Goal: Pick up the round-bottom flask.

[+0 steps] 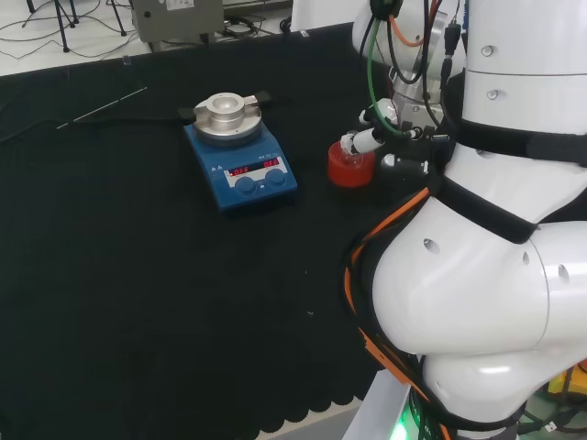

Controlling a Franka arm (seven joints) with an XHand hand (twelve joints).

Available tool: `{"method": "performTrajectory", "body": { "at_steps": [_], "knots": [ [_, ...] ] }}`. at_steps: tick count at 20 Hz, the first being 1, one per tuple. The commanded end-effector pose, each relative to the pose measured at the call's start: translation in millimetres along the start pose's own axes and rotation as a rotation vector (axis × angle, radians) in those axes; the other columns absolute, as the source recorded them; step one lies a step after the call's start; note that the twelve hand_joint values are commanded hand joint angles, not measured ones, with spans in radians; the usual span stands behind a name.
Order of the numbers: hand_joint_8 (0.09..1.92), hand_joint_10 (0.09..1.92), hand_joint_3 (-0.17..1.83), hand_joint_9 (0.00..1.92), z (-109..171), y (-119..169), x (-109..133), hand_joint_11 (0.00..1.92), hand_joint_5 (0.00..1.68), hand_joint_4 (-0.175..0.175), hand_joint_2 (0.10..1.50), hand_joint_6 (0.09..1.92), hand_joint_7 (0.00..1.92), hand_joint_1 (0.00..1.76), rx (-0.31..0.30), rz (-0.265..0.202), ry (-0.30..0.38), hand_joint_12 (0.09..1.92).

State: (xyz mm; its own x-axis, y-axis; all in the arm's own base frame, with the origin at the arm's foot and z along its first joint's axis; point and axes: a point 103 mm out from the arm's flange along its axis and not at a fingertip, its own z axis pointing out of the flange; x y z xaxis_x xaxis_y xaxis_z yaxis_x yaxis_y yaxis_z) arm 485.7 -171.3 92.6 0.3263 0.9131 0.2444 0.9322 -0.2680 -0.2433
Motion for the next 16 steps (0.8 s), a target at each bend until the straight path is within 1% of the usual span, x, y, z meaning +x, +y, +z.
{"method": "performTrajectory", "body": {
  "at_steps": [1,7,8,12,14,15,16],
  "knots": [
    [0.55,0.62,0.55,0.32,4.8,-0.2,2.8,0.0,0.55,-0.024,0.65,0.09,0.21,0.78,-0.01,-0.008,-0.008,1.2],
    [0.56,0.62,0.56,0.33,3.9,0.5,7.0,0.0,0.59,-0.024,0.65,0.09,0.23,0.8,-0.022,-0.017,-0.006,1.2],
    [0.56,0.62,0.56,0.33,3.5,-0.1,7.7,0.0,0.6,-0.024,0.65,0.09,0.23,0.81,-0.036,-0.023,-0.006,1.21],
    [0.56,0.62,0.56,0.35,2.2,-0.1,7.9,0.0,0.69,-0.026,0.65,0.11,0.25,0.83,-0.042,-0.02,-0.011,1.22],
    [0.55,0.6,0.57,0.36,2.4,0.1,7.5,0.0,0.71,-0.026,0.66,0.16,0.26,0.84,-0.041,-0.019,-0.016,1.23],
    [0.54,0.59,0.58,0.37,2.7,0.2,7.4,0.0,0.71,-0.026,0.66,0.22,0.26,0.84,-0.042,-0.019,-0.014,1.23],
    [0.54,0.58,0.58,0.37,3.0,0.2,7.7,0.0,0.7,-0.025,0.66,0.31,0.27,0.85,-0.044,-0.021,-0.014,1.23]
  ]
}}
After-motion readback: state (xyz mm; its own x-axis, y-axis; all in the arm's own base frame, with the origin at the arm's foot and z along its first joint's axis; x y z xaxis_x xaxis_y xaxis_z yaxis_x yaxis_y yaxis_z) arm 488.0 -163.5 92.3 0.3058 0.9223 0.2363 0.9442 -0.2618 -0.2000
